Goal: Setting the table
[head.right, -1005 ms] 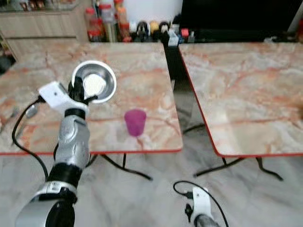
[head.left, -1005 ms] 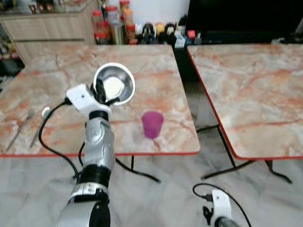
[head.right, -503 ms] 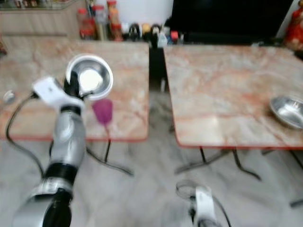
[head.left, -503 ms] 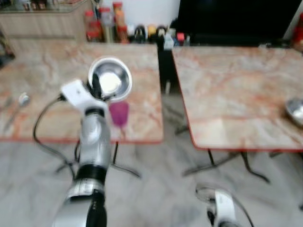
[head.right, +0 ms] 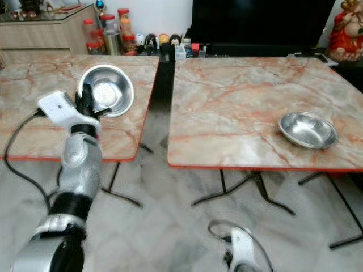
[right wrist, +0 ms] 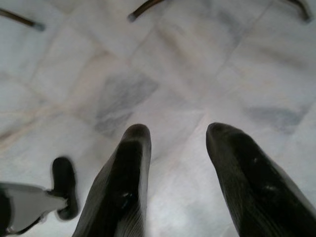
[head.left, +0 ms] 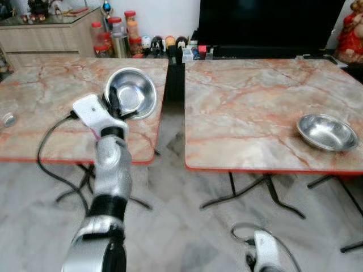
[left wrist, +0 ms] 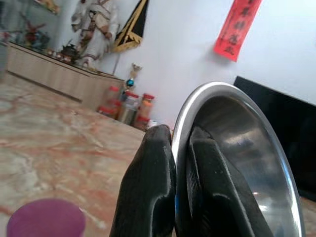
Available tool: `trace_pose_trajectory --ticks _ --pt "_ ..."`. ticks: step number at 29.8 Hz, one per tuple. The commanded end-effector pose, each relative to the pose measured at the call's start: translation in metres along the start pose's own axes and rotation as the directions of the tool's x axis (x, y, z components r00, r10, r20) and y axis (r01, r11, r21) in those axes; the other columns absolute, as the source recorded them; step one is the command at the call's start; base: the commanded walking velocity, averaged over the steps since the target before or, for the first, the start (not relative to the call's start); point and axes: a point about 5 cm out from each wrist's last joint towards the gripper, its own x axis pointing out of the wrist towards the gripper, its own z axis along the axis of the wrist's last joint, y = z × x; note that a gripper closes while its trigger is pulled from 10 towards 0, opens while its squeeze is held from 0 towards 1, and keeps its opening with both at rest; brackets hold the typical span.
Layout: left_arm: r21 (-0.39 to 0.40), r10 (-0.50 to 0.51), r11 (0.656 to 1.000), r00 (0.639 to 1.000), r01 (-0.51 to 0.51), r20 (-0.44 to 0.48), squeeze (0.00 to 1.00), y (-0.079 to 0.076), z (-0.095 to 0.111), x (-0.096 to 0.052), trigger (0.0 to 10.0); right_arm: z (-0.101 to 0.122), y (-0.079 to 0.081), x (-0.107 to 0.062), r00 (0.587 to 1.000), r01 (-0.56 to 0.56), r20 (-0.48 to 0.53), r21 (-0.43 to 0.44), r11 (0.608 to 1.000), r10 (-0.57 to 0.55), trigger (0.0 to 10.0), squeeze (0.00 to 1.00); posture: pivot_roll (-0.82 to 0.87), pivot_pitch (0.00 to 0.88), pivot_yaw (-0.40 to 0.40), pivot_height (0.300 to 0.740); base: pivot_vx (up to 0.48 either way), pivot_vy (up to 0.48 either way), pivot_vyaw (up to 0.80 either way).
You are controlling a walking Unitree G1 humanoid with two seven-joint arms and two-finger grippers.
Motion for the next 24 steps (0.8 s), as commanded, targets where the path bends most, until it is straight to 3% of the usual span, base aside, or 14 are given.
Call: trace_pose_trajectory --ticks 1,3,20,24 --pt "-0.008 -0.039 0.999 0.999 0.040 0.006 0.00 -0.0135 0.0013 0.0014 10.0 0.0032 -0.0115 -0.0003 1.000 0.031 0.000 -0.008 0.999 -0.031 10.0 0.00 -0.06 0.000 0.001 0.740 0.251 -0.405 0.00" --pt "-0.008 -0.034 0.999 0.999 0.034 -0.002 0.00 -0.0123 -0.0007 0.0003 10.0 0.0012 -0.0138 -0.0006 0.999 0.046 -0.015 -0.057 0.997 -0.047 10.0 0.00 -0.06 0.000 0.001 0.740 0.249 -0.407 0.00" --pt "-0.007 -0.046 0.999 0.999 0.046 -0.007 0.00 -0.0141 -0.0020 -0.0006 10.0 0.0030 -0.0145 -0.0004 0.999 0.047 -0.010 -0.014 0.999 -0.047 10.0 0.00 -0.06 0.000 -0.002 0.740 0.251 -0.406 0.00" --pt "-0.010 -0.051 0.999 0.999 0.051 -0.011 0.00 -0.0156 -0.0030 -0.0011 10.0 0.0030 -0.0135 -0.0002 0.999 0.046 -0.015 0.002 0.999 -0.046 10.0 0.00 -0.06 0.000 -0.001 0.740 0.247 -0.409 -0.43"
